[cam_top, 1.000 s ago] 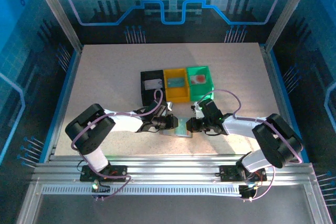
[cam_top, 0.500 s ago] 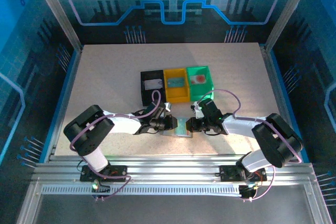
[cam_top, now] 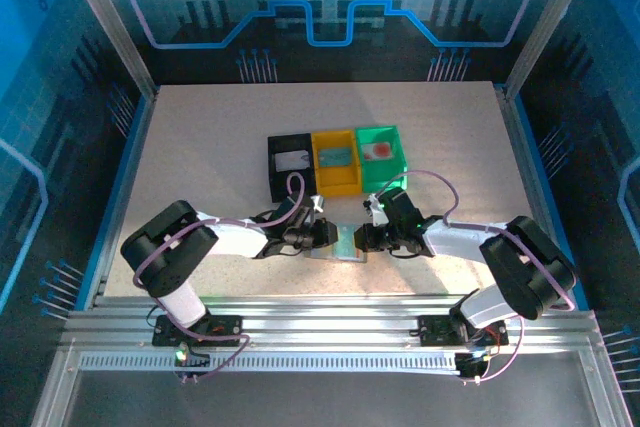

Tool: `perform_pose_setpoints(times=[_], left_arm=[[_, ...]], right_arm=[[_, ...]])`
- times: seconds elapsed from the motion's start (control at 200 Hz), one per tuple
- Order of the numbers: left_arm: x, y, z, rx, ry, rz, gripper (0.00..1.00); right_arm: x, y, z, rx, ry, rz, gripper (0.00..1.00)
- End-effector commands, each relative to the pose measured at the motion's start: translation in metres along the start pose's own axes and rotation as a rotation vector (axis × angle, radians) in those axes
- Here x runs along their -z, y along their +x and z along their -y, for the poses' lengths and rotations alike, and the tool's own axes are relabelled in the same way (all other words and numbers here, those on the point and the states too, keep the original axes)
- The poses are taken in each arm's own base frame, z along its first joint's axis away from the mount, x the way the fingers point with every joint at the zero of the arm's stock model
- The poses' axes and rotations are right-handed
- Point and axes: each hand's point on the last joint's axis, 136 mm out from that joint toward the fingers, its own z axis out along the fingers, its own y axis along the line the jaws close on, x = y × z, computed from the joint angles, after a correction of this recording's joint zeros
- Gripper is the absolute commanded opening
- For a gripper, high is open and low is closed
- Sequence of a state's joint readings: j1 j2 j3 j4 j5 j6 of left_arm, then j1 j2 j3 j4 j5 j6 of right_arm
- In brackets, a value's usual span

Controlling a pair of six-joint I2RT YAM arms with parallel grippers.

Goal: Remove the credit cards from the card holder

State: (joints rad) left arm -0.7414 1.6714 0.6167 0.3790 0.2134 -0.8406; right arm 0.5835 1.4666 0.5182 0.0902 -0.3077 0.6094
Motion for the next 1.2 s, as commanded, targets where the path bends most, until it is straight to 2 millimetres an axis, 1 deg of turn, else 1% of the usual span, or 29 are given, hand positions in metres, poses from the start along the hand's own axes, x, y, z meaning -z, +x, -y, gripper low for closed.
perform_pose_setpoints(times=[0.0,0.245,0.785,0.91,1.136,1.191], left_arm=[[0.0056,-0.0039,0.0031,0.005,0.014,0.035,0.18],[0.0057,-0.0036,0.0018,0.011,0.017,0.039,0.14],[0.0002,-0.0009,0.0051,0.013,0.048,0.018,0.14],[0.0002,-0.0001,0.0039,0.014,0.045,0.019,0.10],[0.0030,-0.0019,0.0007,0.018,0.032,0.037,0.09],[0.0042,-0.0026,0.0016,0.016,0.033,0.040,0.06]], right_arm=[[-0.0027,0.0030,-0.0036,0.020,-0.002,-0.023,0.00],[-0.0027,0.0029,-0.0033,0.018,-0.001,-0.023,0.00],[-0.0025,0.0027,-0.0038,0.021,-0.003,-0.022,0.00],[-0.0021,0.0030,-0.0037,0.021,-0.001,-0.021,0.00],[-0.0022,0.0032,-0.0035,0.020,-0.001,-0.022,0.00],[-0.0019,0.0028,-0.0039,0.022,-0.002,-0.021,0.00]])
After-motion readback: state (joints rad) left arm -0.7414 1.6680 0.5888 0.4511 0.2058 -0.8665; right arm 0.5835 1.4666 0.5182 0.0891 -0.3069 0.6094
